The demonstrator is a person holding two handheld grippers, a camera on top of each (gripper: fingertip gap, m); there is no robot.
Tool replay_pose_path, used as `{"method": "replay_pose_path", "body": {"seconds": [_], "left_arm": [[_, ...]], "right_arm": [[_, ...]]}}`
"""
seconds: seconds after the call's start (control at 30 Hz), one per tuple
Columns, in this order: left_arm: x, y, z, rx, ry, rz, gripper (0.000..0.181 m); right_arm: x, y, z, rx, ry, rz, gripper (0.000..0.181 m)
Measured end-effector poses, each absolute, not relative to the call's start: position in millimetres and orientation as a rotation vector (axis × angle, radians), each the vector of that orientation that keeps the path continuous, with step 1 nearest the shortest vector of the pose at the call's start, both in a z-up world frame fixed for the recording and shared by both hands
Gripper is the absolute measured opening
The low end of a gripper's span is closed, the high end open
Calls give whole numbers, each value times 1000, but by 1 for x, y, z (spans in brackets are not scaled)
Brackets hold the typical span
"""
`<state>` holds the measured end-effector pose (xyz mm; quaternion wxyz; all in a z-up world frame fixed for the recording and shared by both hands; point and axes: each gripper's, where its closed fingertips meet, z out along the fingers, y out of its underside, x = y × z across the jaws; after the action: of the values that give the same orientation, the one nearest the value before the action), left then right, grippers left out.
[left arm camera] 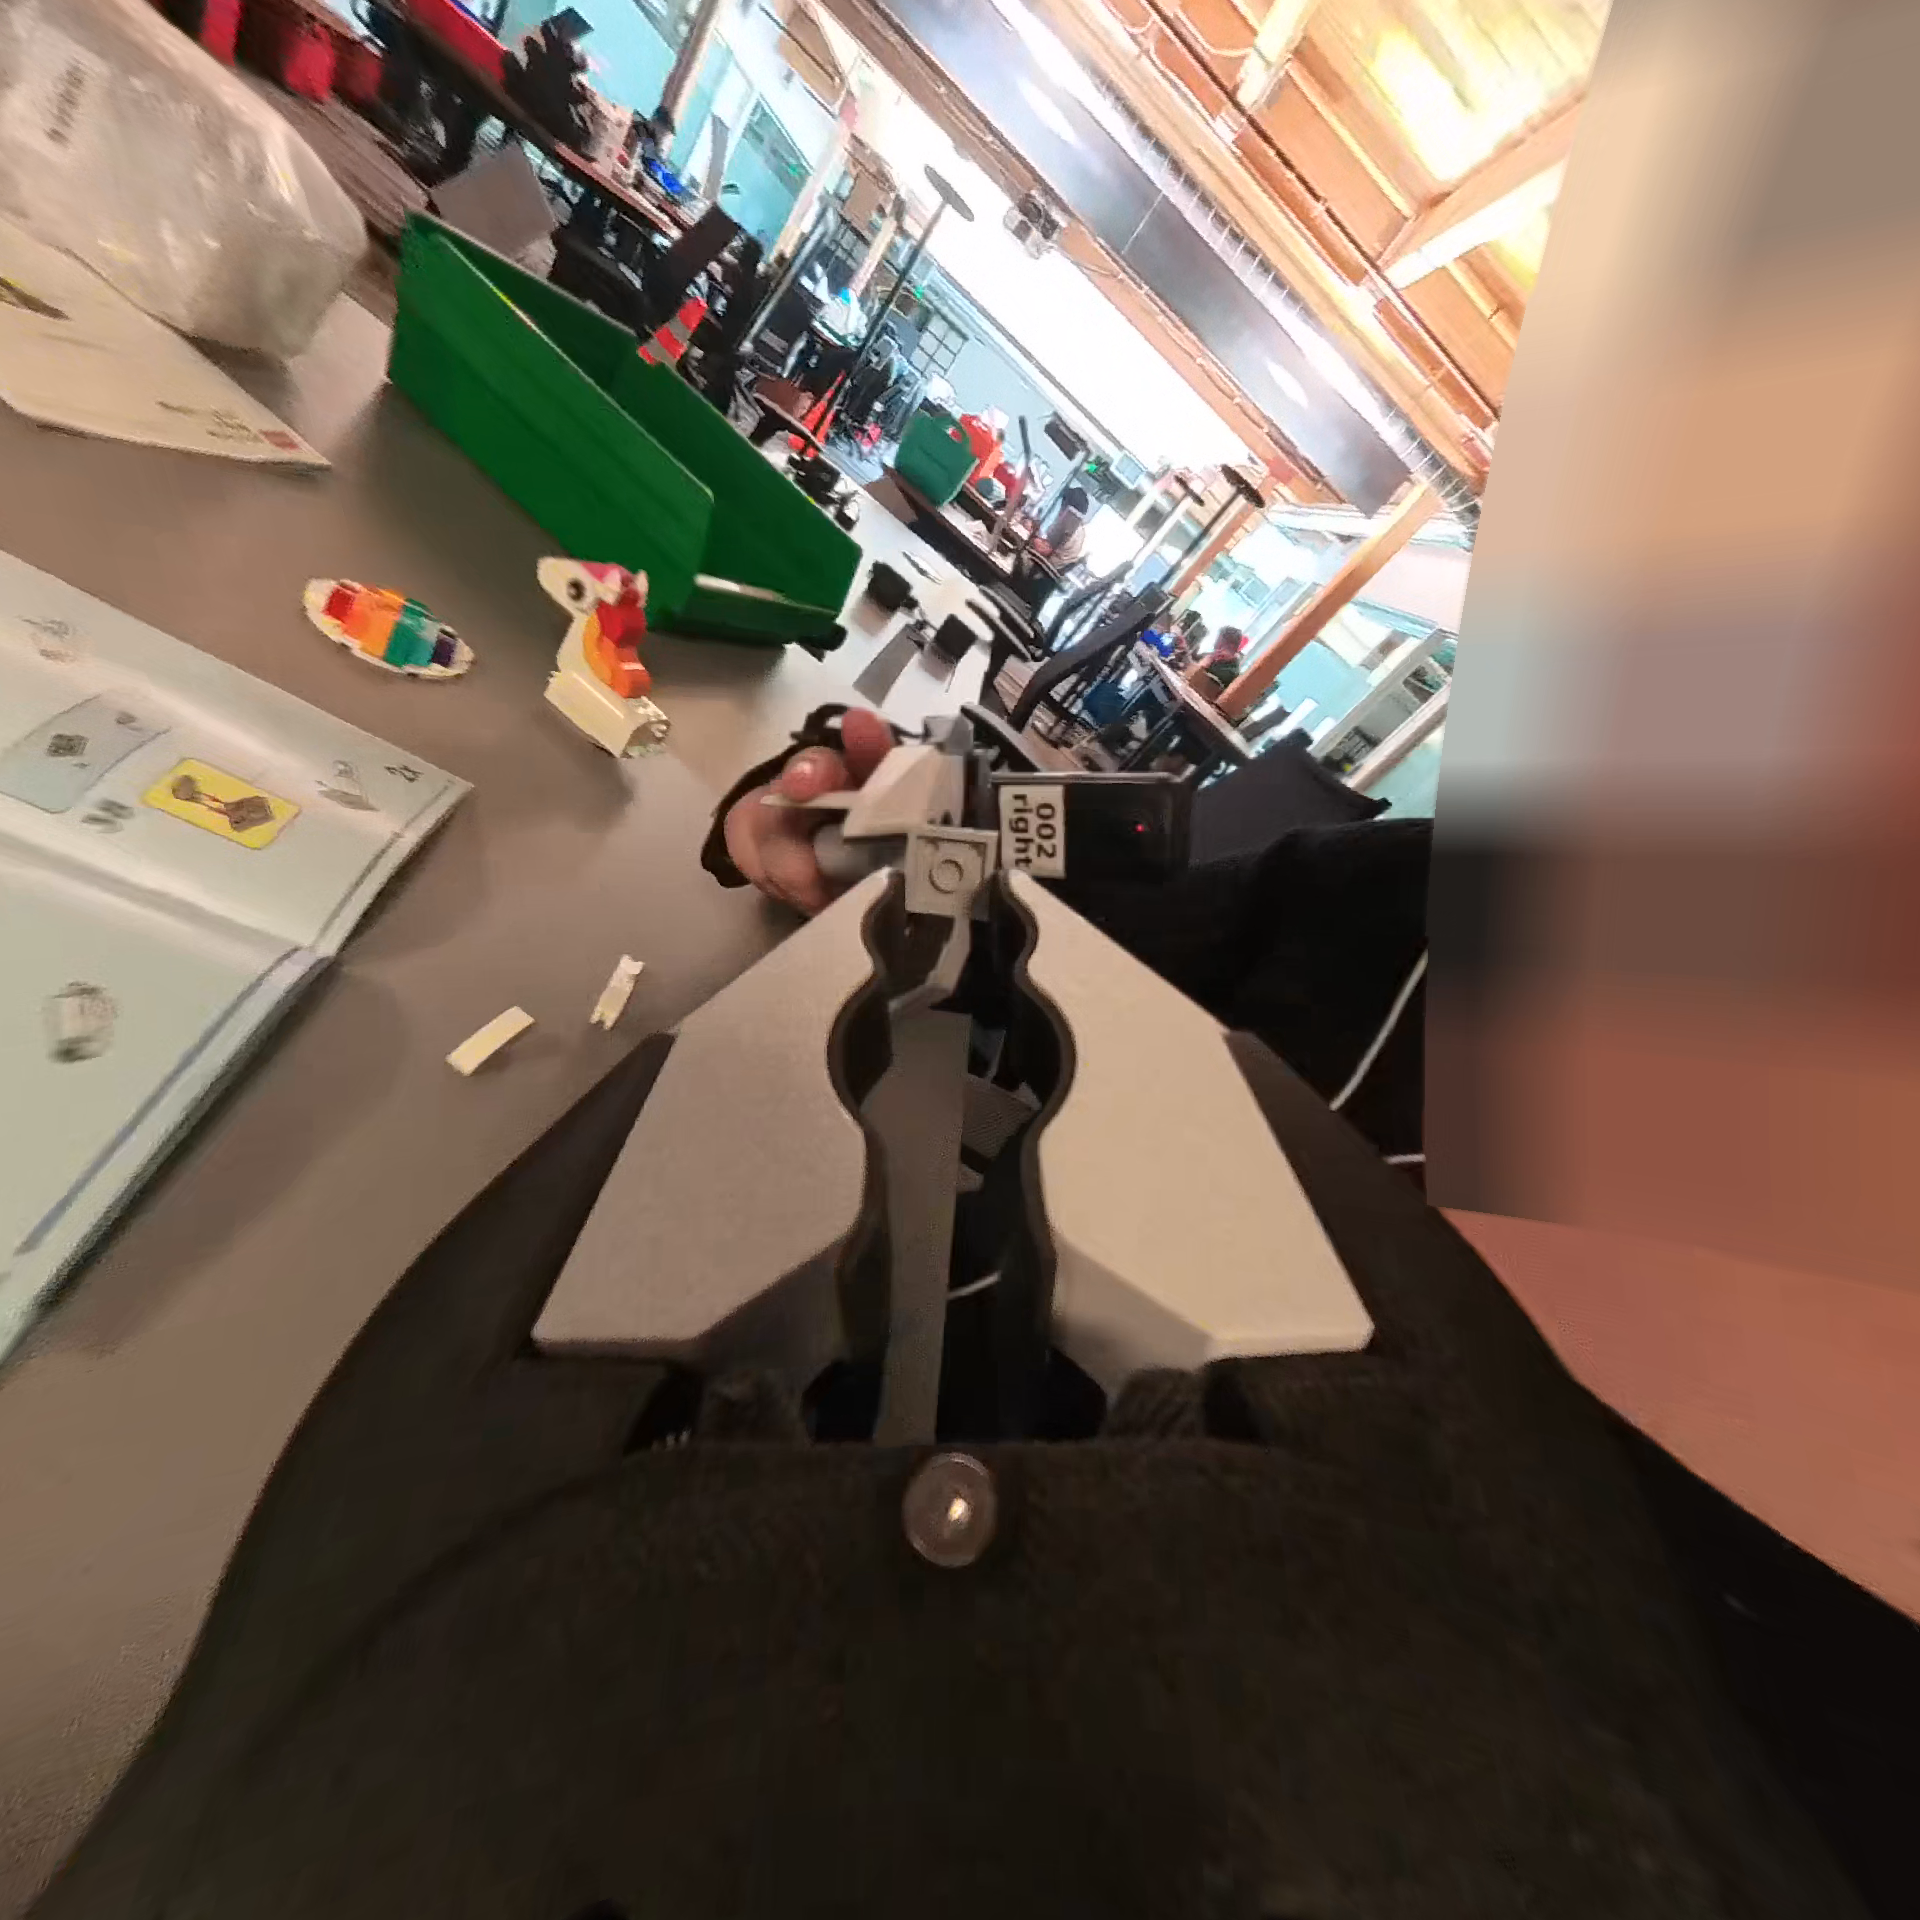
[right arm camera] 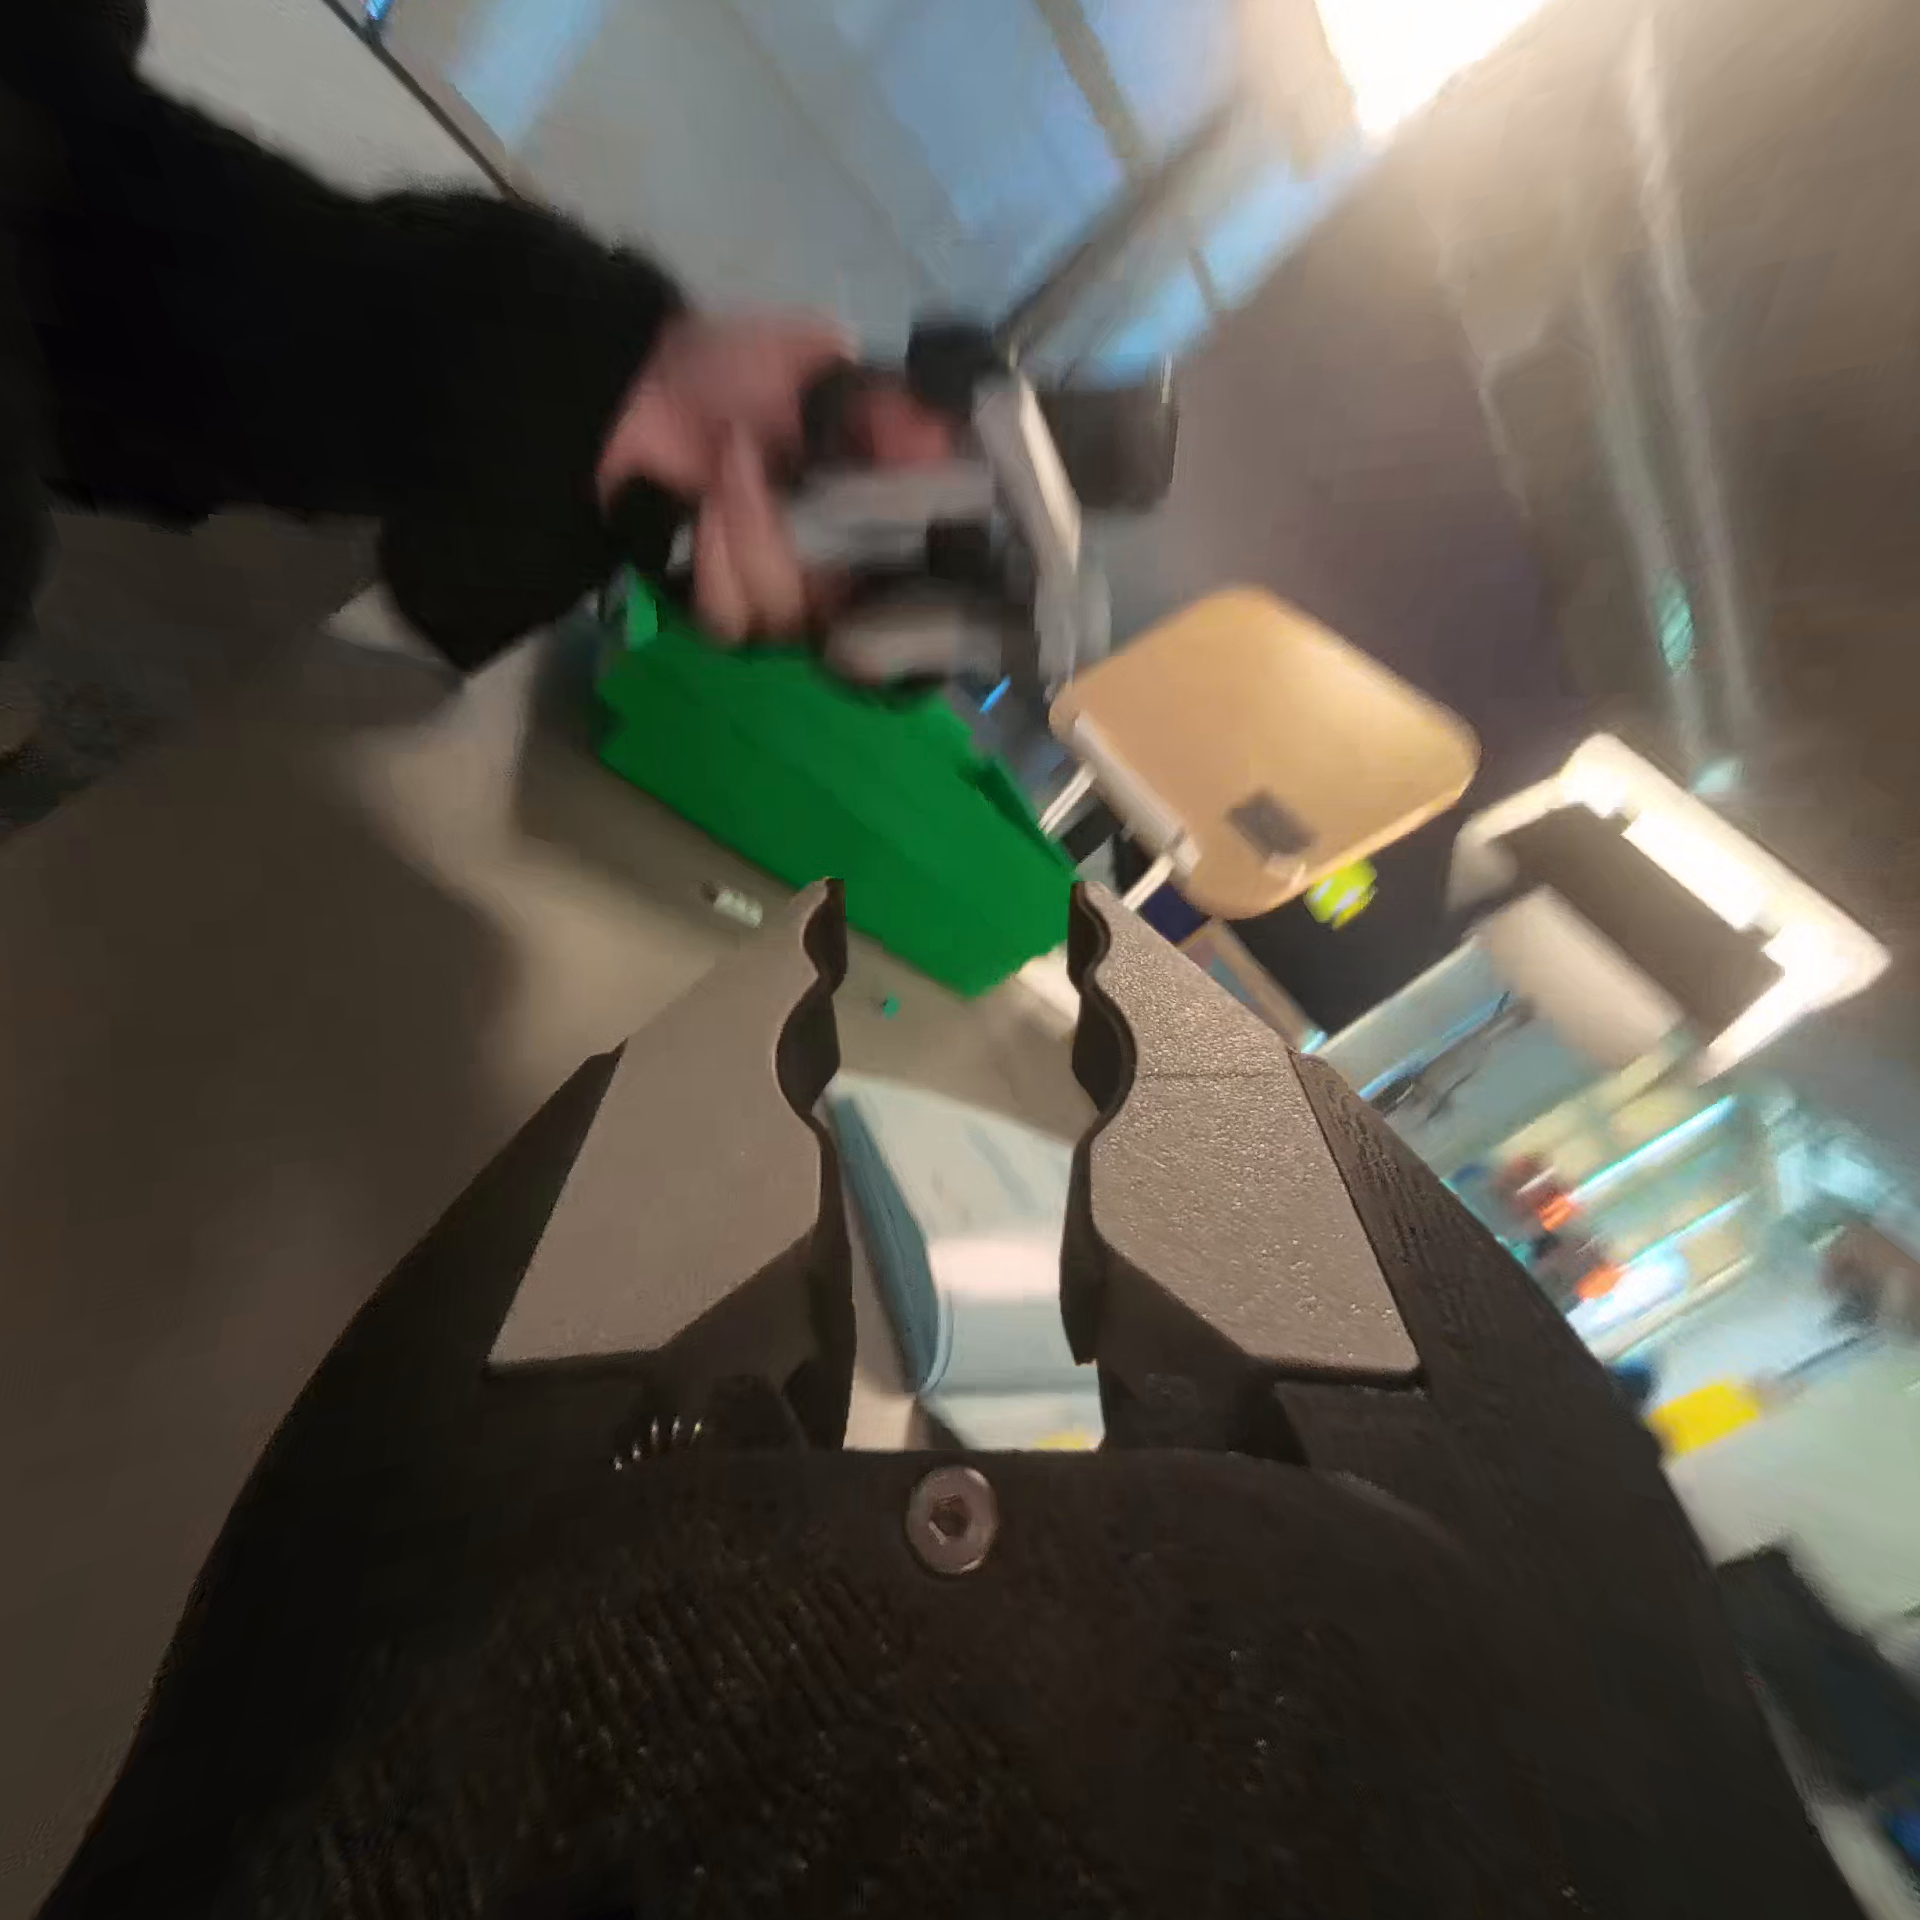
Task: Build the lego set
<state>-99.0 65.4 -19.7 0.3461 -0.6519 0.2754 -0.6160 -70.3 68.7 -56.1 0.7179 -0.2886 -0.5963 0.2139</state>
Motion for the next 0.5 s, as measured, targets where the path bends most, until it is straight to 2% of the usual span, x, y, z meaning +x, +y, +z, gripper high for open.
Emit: {"method": "replay_pose_path", "body": {"seconds": [0.23,0.33,0.5], "left_arm": [[-48,63,-68,-1805,706,-1745,16],[-42,63,-74,-1822,714,-1754,16],[-40,68,-81,-1842,671,-1762,16]], "right_arm": [[-62,71,-60,-611,-1315,416,41],[-59,71,-63,-589,-1321,399,23],[-61,72,-71,-599,-1367,374,14]]}}
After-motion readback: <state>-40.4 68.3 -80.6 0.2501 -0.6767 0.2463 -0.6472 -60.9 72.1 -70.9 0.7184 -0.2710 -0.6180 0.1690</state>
